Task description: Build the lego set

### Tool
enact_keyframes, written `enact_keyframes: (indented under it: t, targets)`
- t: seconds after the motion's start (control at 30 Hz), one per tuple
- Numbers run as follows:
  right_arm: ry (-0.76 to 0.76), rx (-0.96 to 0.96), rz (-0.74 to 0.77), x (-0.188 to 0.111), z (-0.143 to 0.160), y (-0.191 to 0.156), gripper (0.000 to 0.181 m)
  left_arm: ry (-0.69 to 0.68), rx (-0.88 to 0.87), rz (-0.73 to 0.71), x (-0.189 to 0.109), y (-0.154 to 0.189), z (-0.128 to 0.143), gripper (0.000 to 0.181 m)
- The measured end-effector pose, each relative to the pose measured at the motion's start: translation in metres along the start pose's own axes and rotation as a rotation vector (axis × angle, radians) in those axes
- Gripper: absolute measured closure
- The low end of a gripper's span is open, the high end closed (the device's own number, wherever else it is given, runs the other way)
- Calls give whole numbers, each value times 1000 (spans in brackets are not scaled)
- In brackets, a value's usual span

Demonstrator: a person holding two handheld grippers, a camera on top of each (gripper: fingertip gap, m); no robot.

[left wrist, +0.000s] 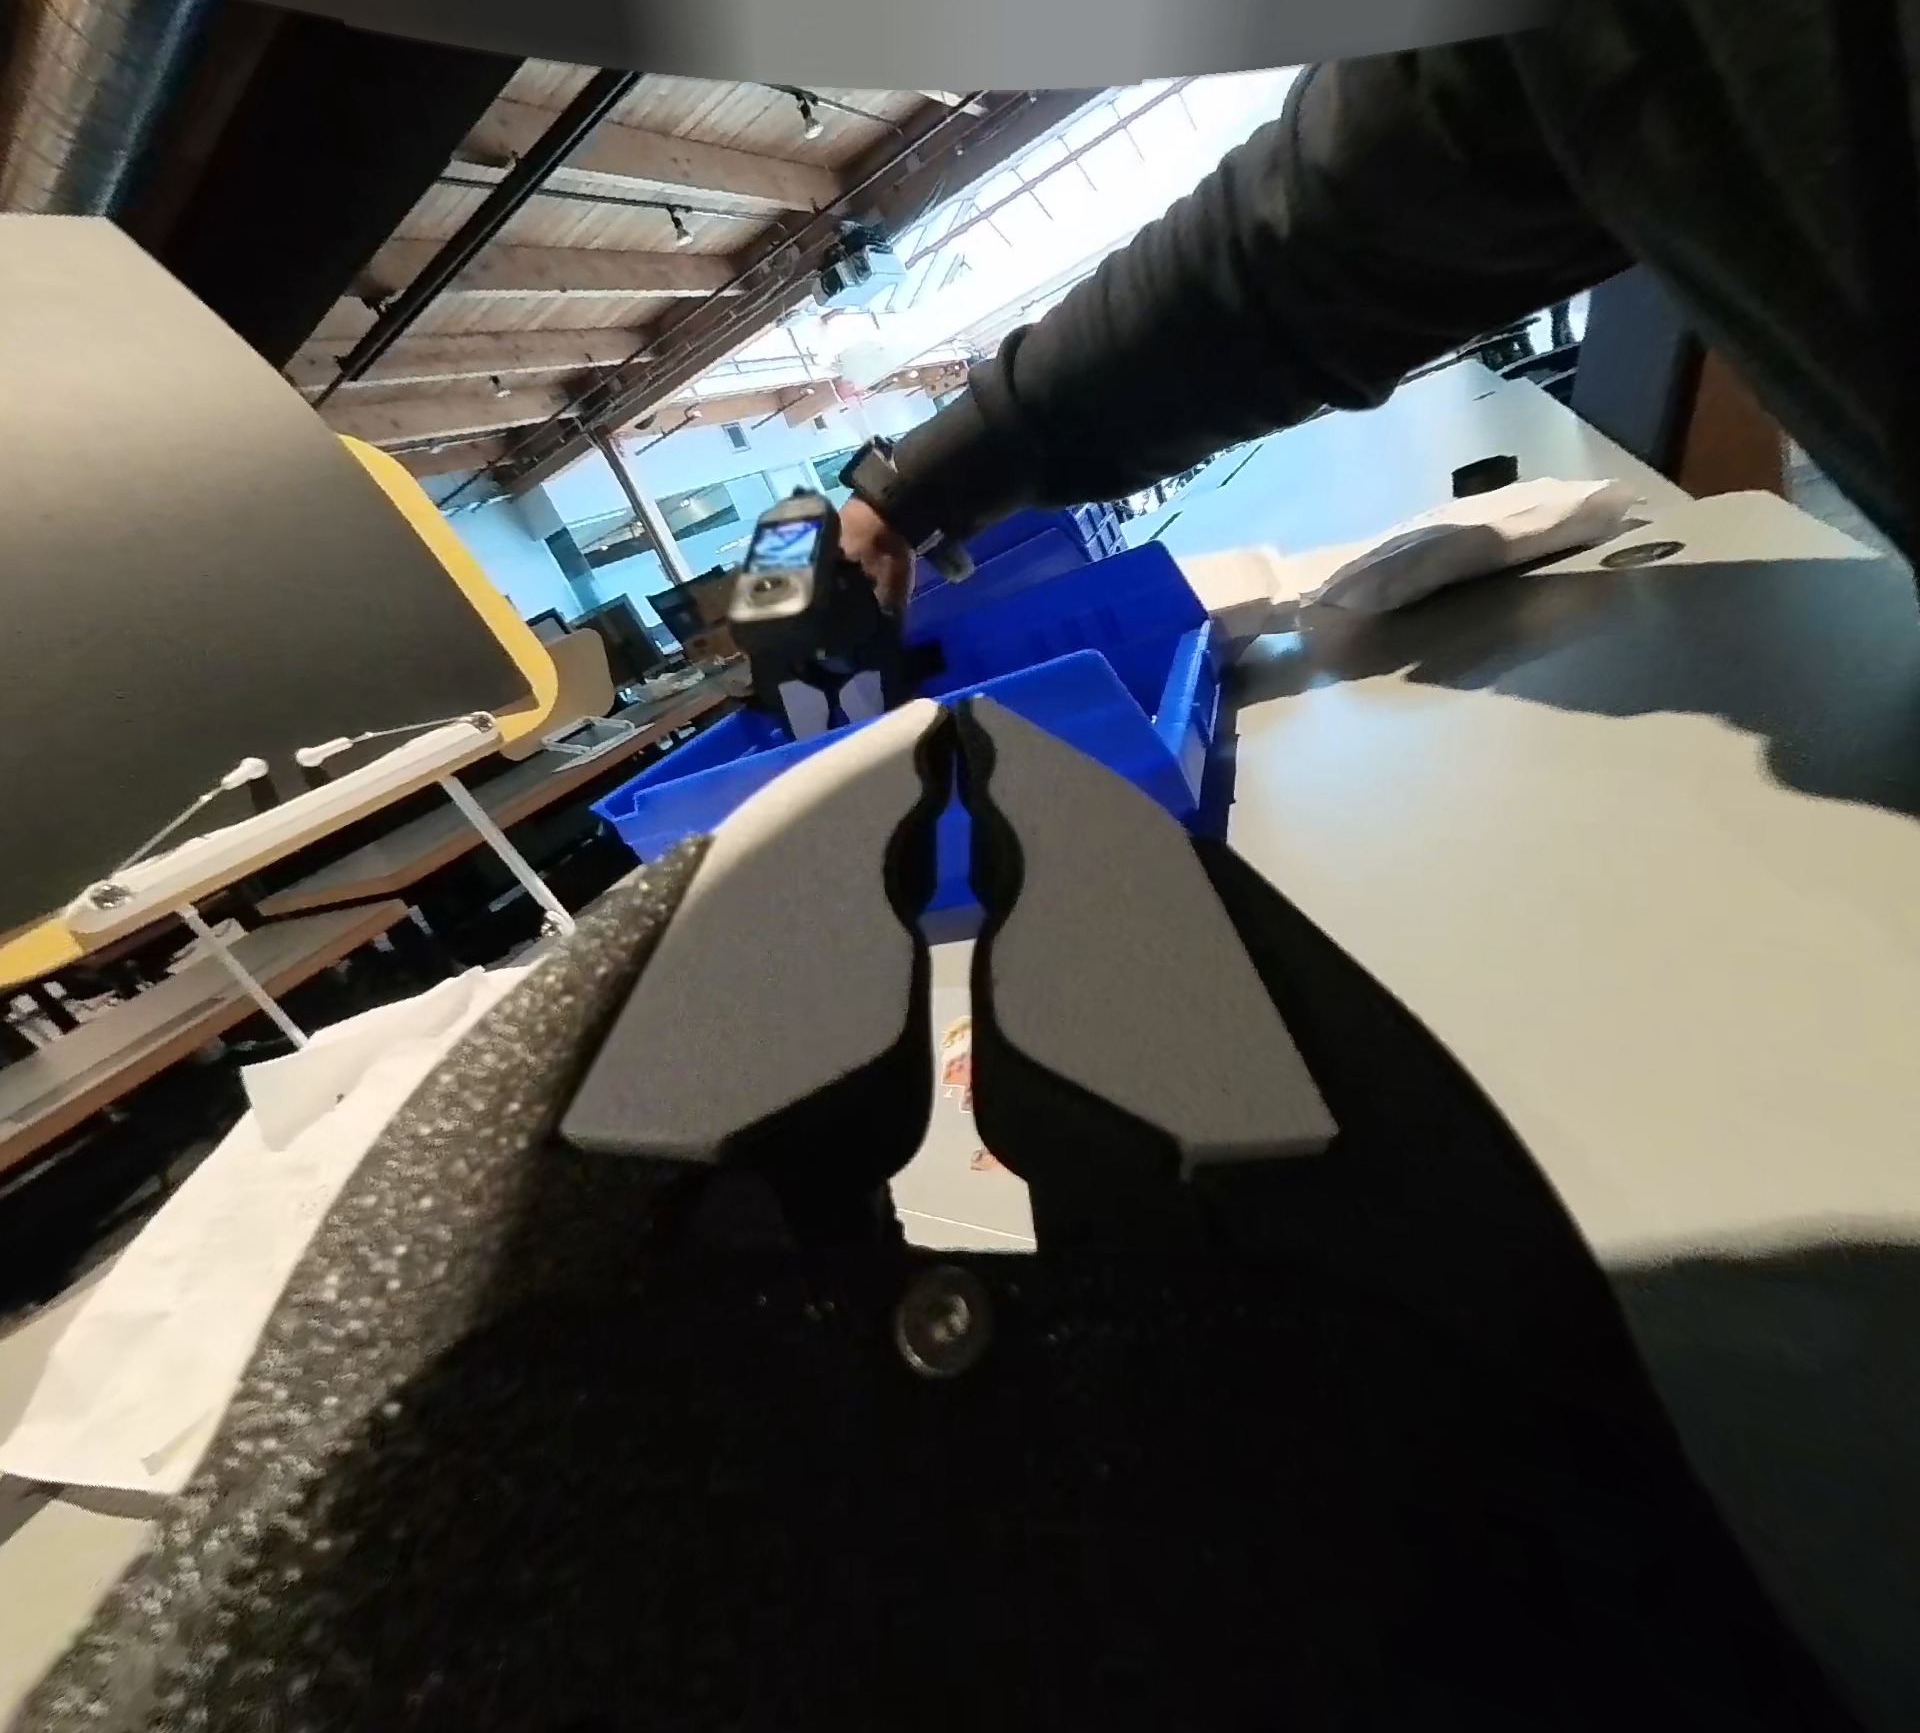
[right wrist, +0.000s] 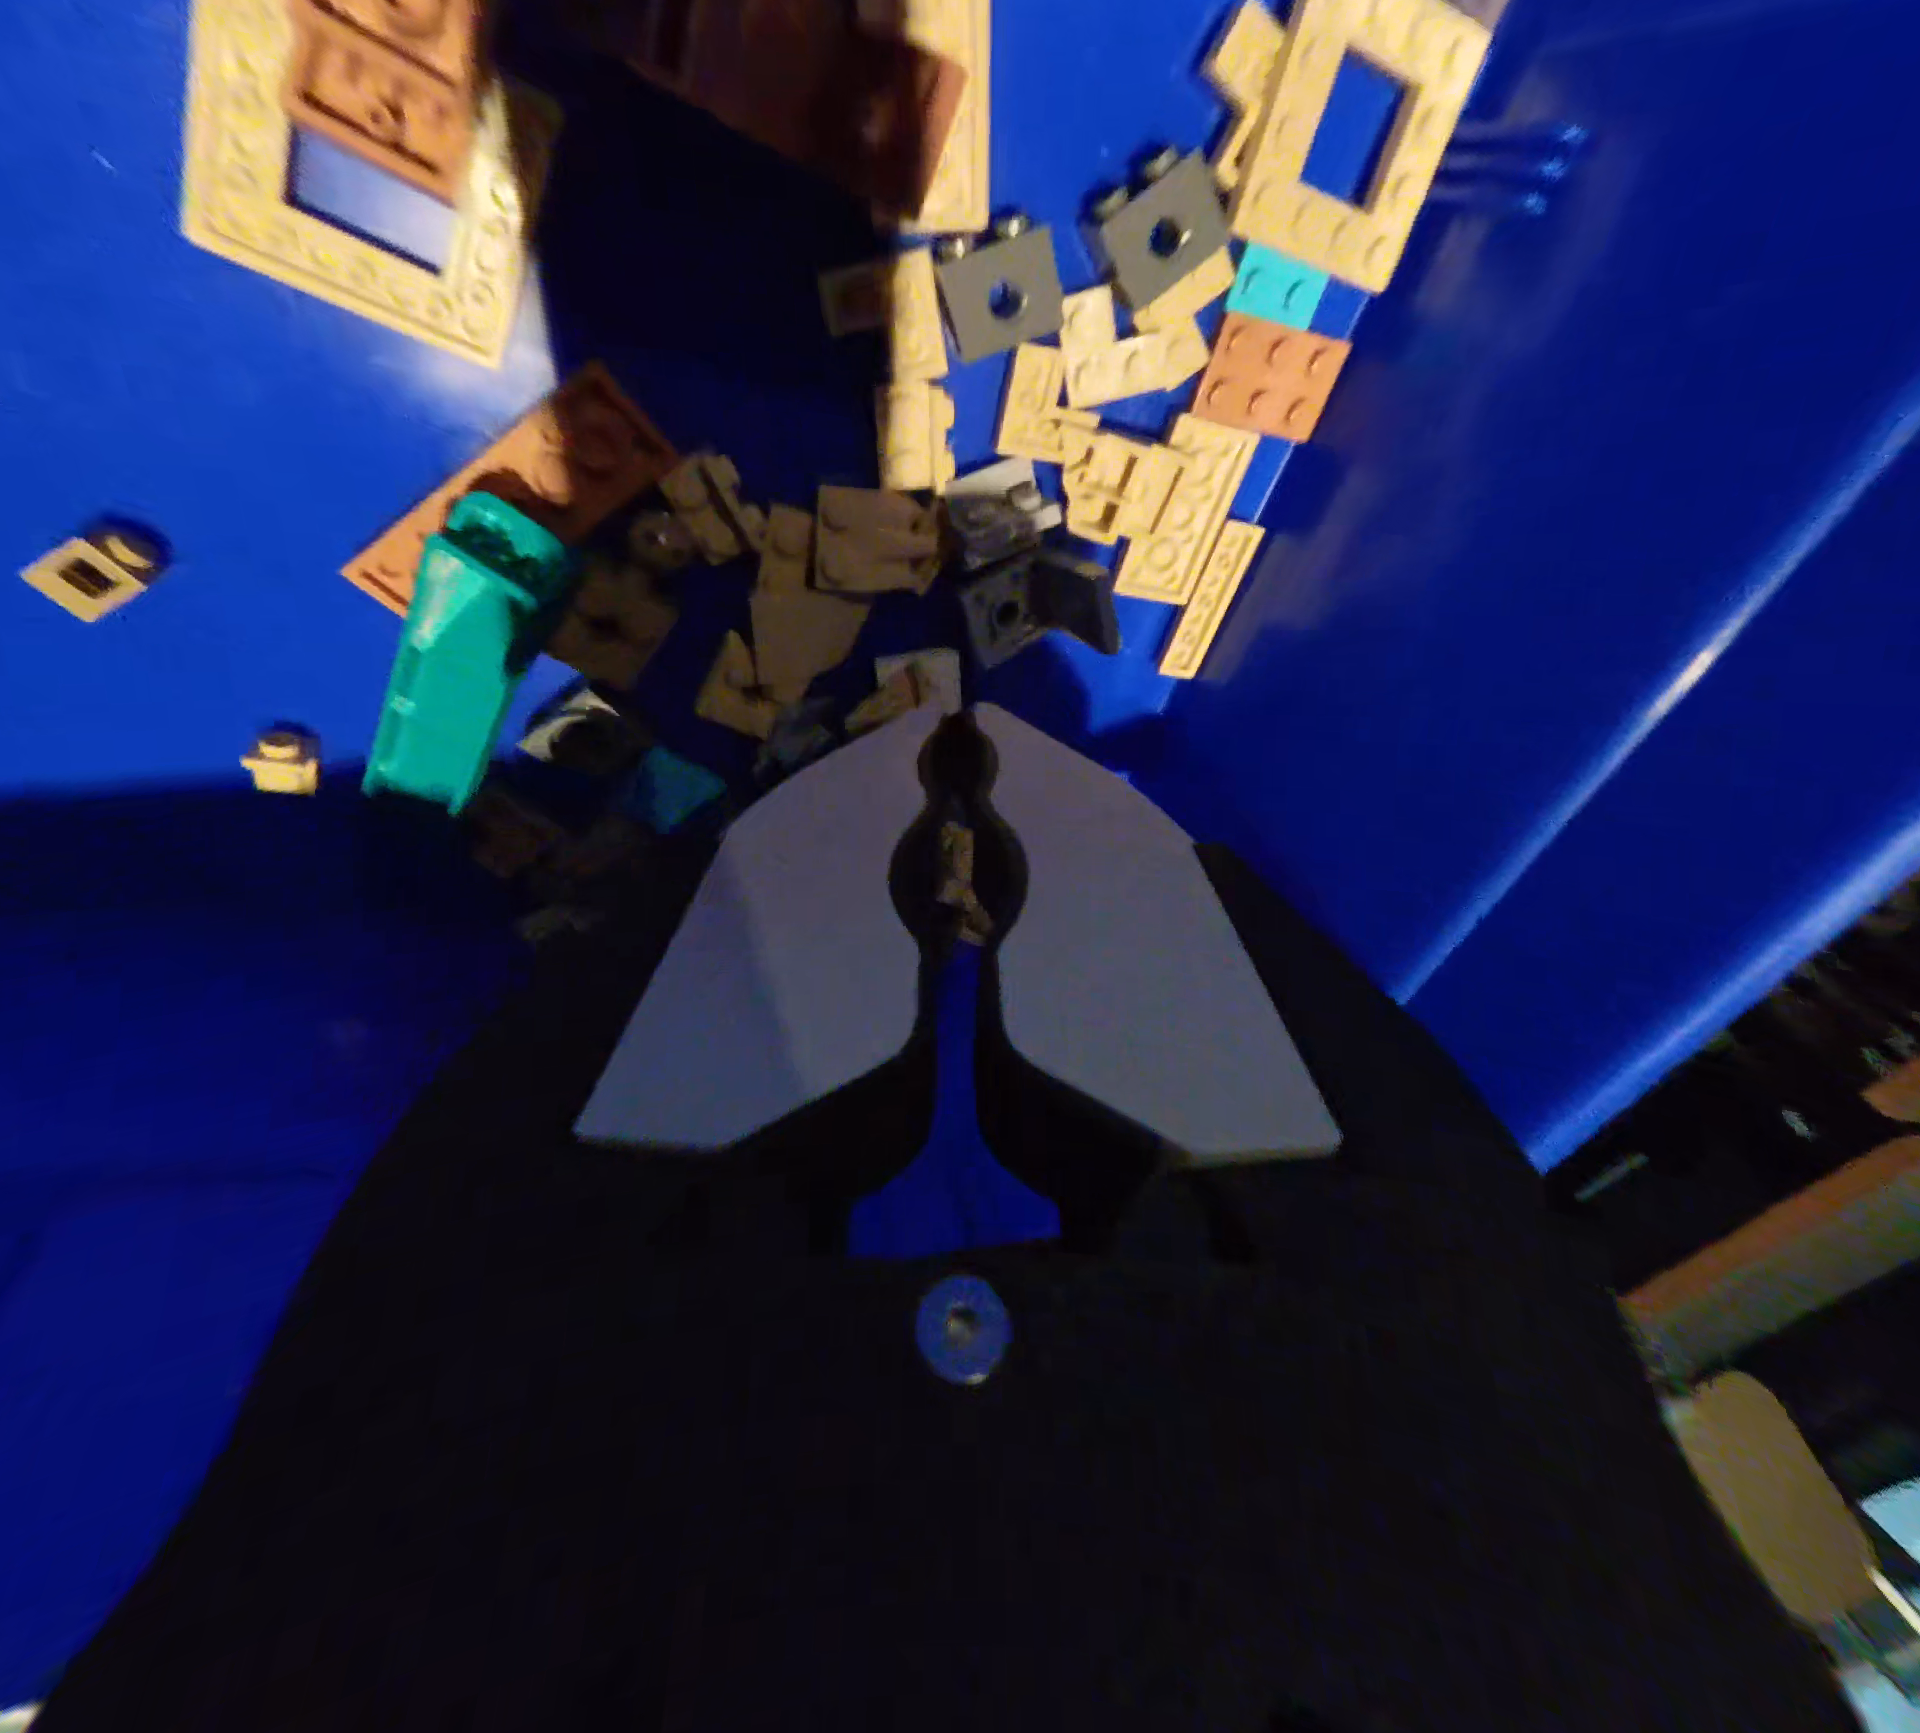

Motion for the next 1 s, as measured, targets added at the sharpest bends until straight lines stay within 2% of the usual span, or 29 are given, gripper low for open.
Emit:
enact_keyframes:
  t: [0.17, 0.33, 0.43, 0.6, 0.77, 1.0]
  targets:
    - [-88, -52, 6, 6, 0, -3, 181, -7, -2, -1, 0, 0, 1, 181]
    - [-226, -113, 16, 3, 17, -2, 181, -10, 3, 1, 1, 1, 1, 181]
    - [-190, -75, 26, -6, 17, 5, 181, -11, 4, 4, 1, 1, 1, 181]
    - [32, 70, -37, -11, -2, 14, 181, -13, 3, 5, 1, 1, 2, 181]
    - [-10, 46, -83, 0, -8, 12, 181, -15, 4, 4, 1, 1, 2, 181]
    - [-64, 55, -146, 7, -4, 10, 168, -16, 3, 8, 1, 2, 2, 181]
Point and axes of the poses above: each gripper's, where its closed fingertips meet, x out along the fingers, z out of its underside, y = z × x across the jaws, the point moved 8 cm from there along -x, back along the fingers, and after that the axes turned 5 degrees about x, right-handed, at the moved point
